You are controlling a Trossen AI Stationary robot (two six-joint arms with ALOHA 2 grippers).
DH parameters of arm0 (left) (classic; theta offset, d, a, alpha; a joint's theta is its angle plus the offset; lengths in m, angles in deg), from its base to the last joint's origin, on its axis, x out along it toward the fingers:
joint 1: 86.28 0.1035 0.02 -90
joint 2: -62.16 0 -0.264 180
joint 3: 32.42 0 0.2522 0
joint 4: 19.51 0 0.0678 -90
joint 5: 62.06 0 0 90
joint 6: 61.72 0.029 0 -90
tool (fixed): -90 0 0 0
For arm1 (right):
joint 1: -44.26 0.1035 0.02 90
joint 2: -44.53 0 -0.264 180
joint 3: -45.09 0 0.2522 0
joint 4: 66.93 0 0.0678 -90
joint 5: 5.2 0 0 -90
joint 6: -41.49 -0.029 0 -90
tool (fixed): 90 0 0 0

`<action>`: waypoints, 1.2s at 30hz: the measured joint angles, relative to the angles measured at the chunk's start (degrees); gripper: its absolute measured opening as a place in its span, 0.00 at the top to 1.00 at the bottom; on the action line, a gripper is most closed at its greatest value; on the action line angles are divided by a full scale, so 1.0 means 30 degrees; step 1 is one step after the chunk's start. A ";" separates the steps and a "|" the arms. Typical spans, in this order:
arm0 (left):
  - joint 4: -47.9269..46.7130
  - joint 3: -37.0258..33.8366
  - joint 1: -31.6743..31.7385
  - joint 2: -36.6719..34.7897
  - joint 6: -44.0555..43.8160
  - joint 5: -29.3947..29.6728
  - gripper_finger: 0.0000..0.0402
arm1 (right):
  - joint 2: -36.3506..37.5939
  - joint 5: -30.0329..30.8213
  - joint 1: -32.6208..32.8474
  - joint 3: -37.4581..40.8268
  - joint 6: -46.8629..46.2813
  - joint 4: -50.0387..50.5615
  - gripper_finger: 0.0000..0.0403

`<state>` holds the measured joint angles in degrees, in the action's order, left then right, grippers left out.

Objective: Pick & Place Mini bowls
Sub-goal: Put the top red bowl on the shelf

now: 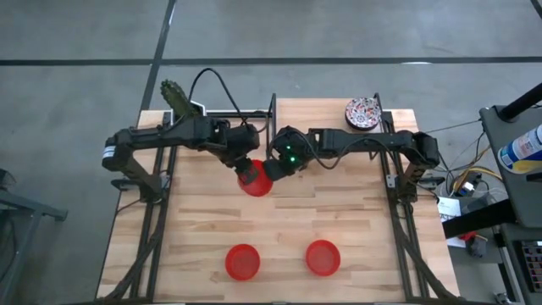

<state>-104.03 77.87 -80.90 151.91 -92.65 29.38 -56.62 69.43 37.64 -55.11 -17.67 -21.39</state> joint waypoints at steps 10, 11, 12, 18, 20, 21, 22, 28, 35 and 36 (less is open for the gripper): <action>0.0653 0.2963 0.0006 0.0007 0.0983 0.1720 0.66 | 0.0674 -0.1144 -0.1328 -0.0033 0.0201 0.1031 0.98; 0.0641 0.3208 0.0000 -0.0003 0.0983 0.1717 0.66 | 0.0913 -0.1163 -0.1568 -0.0033 0.0294 0.1383 0.98; 0.0609 0.3405 0.0000 -0.0034 0.0983 0.1717 0.66 | 0.1126 -0.1161 -0.1816 -0.0033 0.0389 0.1829 0.98; 0.0441 0.3119 -0.0331 -0.0691 0.1094 0.0716 0.66 | 0.2634 -0.0556 -0.3859 -0.0418 0.1568 0.5608 0.97; 0.0426 0.2749 -0.0366 -0.0772 0.1165 -0.0319 0.66 | 0.3051 -0.0113 -0.4630 -0.0698 0.2028 0.6907 0.97; 0.0411 0.2576 -0.0382 -0.0768 0.1043 -0.0591 0.66 | 0.3190 0.0123 -0.5050 -0.0854 0.2225 0.7442 0.97; 0.0461 0.2391 -0.0446 -0.0750 0.0753 -0.0661 0.66 | 0.3301 0.0195 -0.5498 -0.0992 0.2384 0.7907 0.97; 0.0398 0.0794 -0.0624 -0.0750 0.0355 -0.0780 0.66 | 0.3169 0.0222 -0.7793 -0.1899 0.3605 0.9970 0.97; 0.0543 -0.1292 -0.0866 -0.0758 0.0085 -0.1788 0.66 | 0.1887 0.0167 -0.9520 -0.3435 0.4738 1.2347 0.97; 0.0578 -0.1570 -0.0872 -0.0758 0.0082 -0.1797 0.66 | 0.1570 0.0179 -0.9715 -0.3757 0.4935 1.2805 0.97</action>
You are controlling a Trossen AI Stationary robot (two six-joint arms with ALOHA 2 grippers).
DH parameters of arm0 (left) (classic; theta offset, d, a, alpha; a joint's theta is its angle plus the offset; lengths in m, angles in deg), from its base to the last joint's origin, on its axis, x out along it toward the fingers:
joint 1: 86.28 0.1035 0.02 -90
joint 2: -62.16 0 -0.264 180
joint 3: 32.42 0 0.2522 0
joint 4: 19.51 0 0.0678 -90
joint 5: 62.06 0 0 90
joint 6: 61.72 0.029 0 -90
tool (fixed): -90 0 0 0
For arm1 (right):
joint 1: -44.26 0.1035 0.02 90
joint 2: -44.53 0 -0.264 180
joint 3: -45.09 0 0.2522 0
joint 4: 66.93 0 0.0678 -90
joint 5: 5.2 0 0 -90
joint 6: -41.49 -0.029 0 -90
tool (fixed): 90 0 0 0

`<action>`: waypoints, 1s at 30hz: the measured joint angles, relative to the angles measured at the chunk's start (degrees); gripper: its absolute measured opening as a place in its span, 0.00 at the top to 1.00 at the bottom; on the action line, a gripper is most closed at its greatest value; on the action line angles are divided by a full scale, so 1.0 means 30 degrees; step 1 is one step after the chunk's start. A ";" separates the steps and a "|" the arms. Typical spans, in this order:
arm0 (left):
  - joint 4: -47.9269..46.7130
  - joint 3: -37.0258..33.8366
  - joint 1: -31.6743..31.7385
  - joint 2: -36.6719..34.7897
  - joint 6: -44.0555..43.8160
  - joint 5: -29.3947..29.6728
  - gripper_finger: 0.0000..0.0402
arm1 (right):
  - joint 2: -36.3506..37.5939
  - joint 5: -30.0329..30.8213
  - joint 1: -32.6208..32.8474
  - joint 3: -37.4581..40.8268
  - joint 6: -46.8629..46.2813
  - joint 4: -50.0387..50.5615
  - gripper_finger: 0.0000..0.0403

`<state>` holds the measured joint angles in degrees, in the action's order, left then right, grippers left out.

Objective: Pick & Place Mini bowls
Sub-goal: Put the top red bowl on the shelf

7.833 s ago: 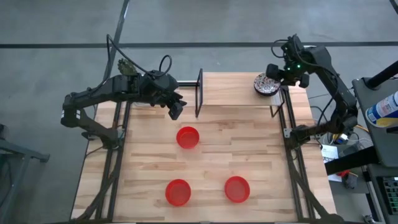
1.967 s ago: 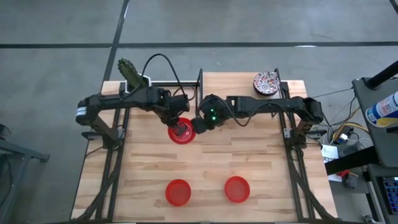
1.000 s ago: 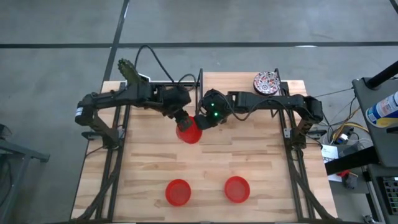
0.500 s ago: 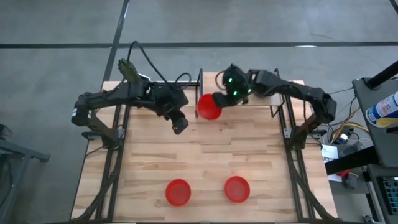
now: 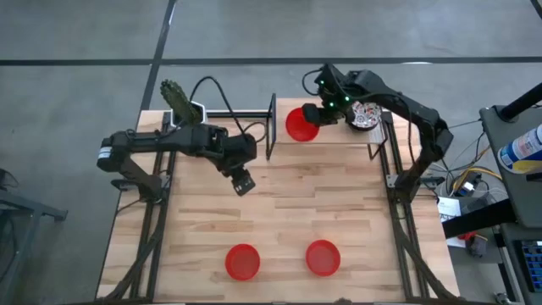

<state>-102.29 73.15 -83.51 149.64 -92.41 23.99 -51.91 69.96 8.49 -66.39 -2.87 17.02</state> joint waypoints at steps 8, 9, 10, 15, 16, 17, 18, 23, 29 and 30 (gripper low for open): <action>0.0191 -0.1773 -0.0130 0.0000 -0.0199 -0.0016 0.66 | -0.2560 0.0017 -0.1367 -0.2621 0.1503 0.1745 0.97; 0.0363 -0.2018 -0.0166 0.0000 -0.0263 -0.0120 0.66 | -0.2911 0.0010 -0.1551 -0.3058 0.1519 0.1945 0.97; 0.0539 -0.2278 -0.0177 0.0000 -0.0286 -0.0442 0.66 | -0.3286 -0.0004 -0.1688 -0.3537 0.1557 0.2208 0.97; 0.0721 -0.3395 -0.0404 0.0000 -0.0488 -0.1895 0.66 | -0.5475 -0.0016 -0.2011 -0.6304 0.2242 0.4898 0.97; 0.0799 -0.3620 -0.0490 0.0000 -0.0620 -0.2062 0.66 | -0.5930 -0.0021 -0.2017 -0.6841 0.2516 0.5380 0.97; 0.0857 -0.3799 -0.0565 0.0000 -0.0649 -0.2272 0.66 | -0.6384 -0.0034 -0.2017 -0.7380 0.2773 0.5797 0.97; 0.0877 -0.3940 -0.0648 0.0000 -0.0641 -0.2517 0.66 | -0.6804 -0.0032 -0.2002 -0.7896 0.2989 0.6072 0.97; 0.1015 -0.4416 -0.1090 0.0000 -0.0641 -0.2606 0.66 | -0.8320 -0.0037 -0.1933 -1.0059 0.3590 0.6605 0.97; 0.1504 -0.4445 -0.1373 0.0000 -0.1326 -0.2606 0.66 | -0.9024 0.0429 -0.1870 -1.2087 0.4443 0.6598 0.92; 0.1484 -0.4445 -0.1412 0.0000 -0.1475 -0.2622 0.66 | -0.9056 0.0453 -0.1878 -1.2196 0.4511 0.6574 0.90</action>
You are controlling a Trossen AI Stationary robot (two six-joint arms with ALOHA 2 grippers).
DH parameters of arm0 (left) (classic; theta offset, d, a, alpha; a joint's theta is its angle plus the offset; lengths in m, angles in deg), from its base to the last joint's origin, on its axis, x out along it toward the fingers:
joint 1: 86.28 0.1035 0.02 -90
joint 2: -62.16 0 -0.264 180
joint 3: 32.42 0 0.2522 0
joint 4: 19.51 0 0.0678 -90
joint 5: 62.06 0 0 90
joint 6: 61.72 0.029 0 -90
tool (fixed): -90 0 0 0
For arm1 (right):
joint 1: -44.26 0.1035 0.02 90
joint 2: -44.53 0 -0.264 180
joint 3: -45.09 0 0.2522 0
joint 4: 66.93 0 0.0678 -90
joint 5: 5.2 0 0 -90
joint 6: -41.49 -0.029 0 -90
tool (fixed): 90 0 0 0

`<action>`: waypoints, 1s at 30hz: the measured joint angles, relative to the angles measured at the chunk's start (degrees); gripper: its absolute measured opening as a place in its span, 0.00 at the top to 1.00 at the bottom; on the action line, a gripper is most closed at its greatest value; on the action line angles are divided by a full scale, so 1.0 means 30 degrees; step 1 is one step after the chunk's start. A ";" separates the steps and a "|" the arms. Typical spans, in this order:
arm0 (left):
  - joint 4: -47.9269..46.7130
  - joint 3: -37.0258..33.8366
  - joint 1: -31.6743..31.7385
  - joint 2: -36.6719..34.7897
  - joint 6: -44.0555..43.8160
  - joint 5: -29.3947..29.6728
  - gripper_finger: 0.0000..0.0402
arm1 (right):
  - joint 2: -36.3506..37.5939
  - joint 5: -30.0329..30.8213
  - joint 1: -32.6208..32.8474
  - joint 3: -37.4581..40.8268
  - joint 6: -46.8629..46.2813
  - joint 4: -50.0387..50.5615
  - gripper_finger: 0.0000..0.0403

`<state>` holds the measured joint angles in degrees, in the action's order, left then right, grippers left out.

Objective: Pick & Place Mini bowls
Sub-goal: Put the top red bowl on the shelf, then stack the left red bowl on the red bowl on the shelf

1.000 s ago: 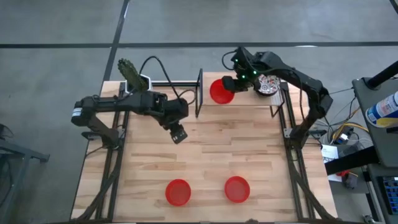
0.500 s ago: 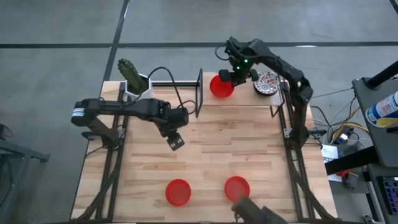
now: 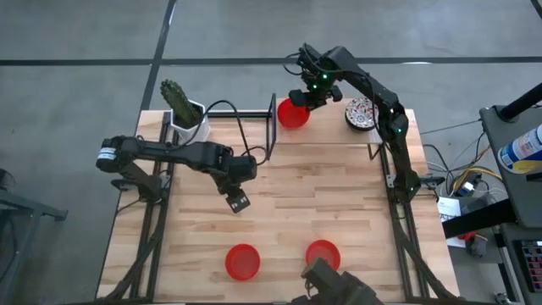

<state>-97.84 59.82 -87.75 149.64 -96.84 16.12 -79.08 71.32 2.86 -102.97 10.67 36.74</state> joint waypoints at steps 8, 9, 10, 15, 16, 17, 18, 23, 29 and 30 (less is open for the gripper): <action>0.0019 -0.0007 -0.0260 0.0000 -0.0012 -0.0948 0.66 | 0.0055 0.0026 0.0095 -0.0031 0.0121 0.0039 0.68; 0.0022 -0.0007 -0.0355 0.0000 -0.0112 -0.0945 0.66 | 0.0119 -0.0005 0.0147 -0.0046 0.0113 0.0042 0.65; 0.0044 -0.0010 -0.0462 0.0000 -0.0191 -0.0948 0.66 | 0.0249 -0.0017 0.0190 -0.0057 0.0109 0.0030 0.63; 0.0504 -0.0029 -0.1325 0.0015 -0.0501 -0.0808 0.66 | 0.1265 -0.0007 0.0493 -0.0072 0.0121 0.0039 0.57; 0.0619 -0.0038 -0.1506 0.0015 -0.0756 -0.0567 0.66 | 0.1490 -0.0004 0.0566 -0.0072 0.0121 0.0039 0.57; 0.0716 -0.0096 -0.1685 0.0015 -0.0972 -0.0352 0.66 | 0.1731 0.0006 0.0655 -0.0072 0.0106 0.0036 0.56; 0.0837 -0.0201 -0.1837 0.0015 -0.1181 -0.0193 0.66 | 0.1996 0.0039 0.0736 -0.0072 0.0094 0.0036 0.56; 0.1157 -0.1167 -0.2409 0.0036 -0.2010 0.0103 0.66 | 0.3457 0.0563 0.1533 -0.0072 0.0096 0.0039 0.56; 0.3031 -0.2428 -0.3490 0.0038 -0.2509 -0.0434 0.66 | 0.5190 0.1597 0.2797 -0.0072 -0.0400 0.0022 0.57; 0.3396 -0.2583 -0.3703 0.0042 -0.2776 -0.0525 0.66 | 0.5436 0.1635 0.2988 -0.0072 -0.0527 0.0022 0.58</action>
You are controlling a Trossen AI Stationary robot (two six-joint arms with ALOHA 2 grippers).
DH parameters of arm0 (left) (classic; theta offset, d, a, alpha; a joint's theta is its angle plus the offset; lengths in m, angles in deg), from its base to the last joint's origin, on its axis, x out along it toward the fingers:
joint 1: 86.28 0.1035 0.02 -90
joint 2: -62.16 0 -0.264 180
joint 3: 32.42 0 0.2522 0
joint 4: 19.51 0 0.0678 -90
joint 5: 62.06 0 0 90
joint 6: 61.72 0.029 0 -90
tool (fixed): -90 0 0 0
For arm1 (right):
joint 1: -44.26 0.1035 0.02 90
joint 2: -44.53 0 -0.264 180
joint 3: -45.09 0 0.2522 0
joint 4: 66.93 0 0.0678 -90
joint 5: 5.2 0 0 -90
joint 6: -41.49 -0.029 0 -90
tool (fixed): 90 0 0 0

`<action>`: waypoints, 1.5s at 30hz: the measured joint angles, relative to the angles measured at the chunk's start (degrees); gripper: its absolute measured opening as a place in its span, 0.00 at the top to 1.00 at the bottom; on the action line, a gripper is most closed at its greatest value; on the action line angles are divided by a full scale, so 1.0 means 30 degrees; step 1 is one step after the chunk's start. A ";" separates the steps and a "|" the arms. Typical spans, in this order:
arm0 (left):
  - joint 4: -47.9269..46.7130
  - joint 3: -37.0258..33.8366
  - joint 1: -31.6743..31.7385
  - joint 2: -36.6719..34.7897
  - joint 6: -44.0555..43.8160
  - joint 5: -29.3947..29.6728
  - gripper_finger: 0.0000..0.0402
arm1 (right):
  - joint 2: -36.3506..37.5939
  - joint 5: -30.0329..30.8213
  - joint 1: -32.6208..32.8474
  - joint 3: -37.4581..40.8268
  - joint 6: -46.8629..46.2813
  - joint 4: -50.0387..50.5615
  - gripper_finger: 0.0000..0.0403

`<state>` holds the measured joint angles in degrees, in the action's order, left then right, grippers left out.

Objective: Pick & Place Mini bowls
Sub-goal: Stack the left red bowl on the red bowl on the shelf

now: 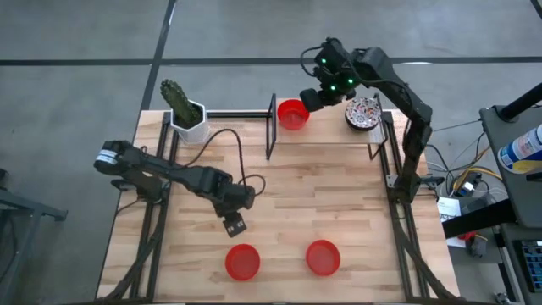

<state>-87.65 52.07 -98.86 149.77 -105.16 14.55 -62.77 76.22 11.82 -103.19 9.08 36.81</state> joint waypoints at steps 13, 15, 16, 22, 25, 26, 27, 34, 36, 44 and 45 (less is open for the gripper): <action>0.2786 -0.0244 -0.2187 0.0002 -0.1587 0.0111 0.66 | 0.2122 0.0276 0.2751 0.0007 -0.0122 -0.0066 0.59; 0.3281 -0.0244 -0.2699 0.0105 -0.2098 0.0774 0.66 | 0.2351 0.0278 0.3354 0.0007 -0.0057 -0.0073 0.59; 0.3319 -0.0244 -0.2933 0.0130 -0.2477 0.0970 0.66 | 0.2465 0.0283 0.3666 0.0007 -0.0044 -0.0067 0.58; 0.3883 -0.0236 -0.3864 0.0590 -0.3655 0.2827 0.66 | 0.2788 0.0405 0.5778 0.0007 0.0083 -0.0080 0.58; 0.4093 -0.0236 -0.4105 0.1252 -0.3612 0.3017 0.66 | 0.2826 0.0416 0.6683 0.0015 0.0088 -0.0080 0.58; 0.4117 -0.0236 -0.4150 0.1506 -0.3612 0.3201 0.66 | 0.2847 0.0422 0.6944 0.0015 0.0119 -0.0096 0.58; 0.4135 -0.0236 -0.4265 0.1750 -0.3625 0.3514 0.66 | 0.2854 0.0429 0.7169 0.0015 0.0235 -0.0158 0.58; 0.4294 -0.0236 -0.4504 0.3544 -0.3677 0.4009 0.66 | 0.2897 0.1420 0.8378 0.0015 0.1004 -0.0241 0.58; 0.4282 -0.0232 -0.4497 0.3944 -0.3626 0.4009 0.66 | 0.2905 0.1427 0.8452 0.0015 0.1019 -0.0248 0.58; 0.4254 -0.0229 -0.4490 0.5302 -0.3045 0.3772 0.66 | 0.2905 0.1427 0.8443 0.0015 0.1027 -0.0248 0.60; 0.4265 -0.0229 -0.4478 0.5445 -0.2933 0.3602 0.66 | 0.2905 0.1427 0.8443 0.0015 0.1027 -0.0248 0.60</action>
<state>-74.86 51.38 -112.29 166.10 -113.96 25.35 -54.06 80.50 37.15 -103.15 12.17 36.06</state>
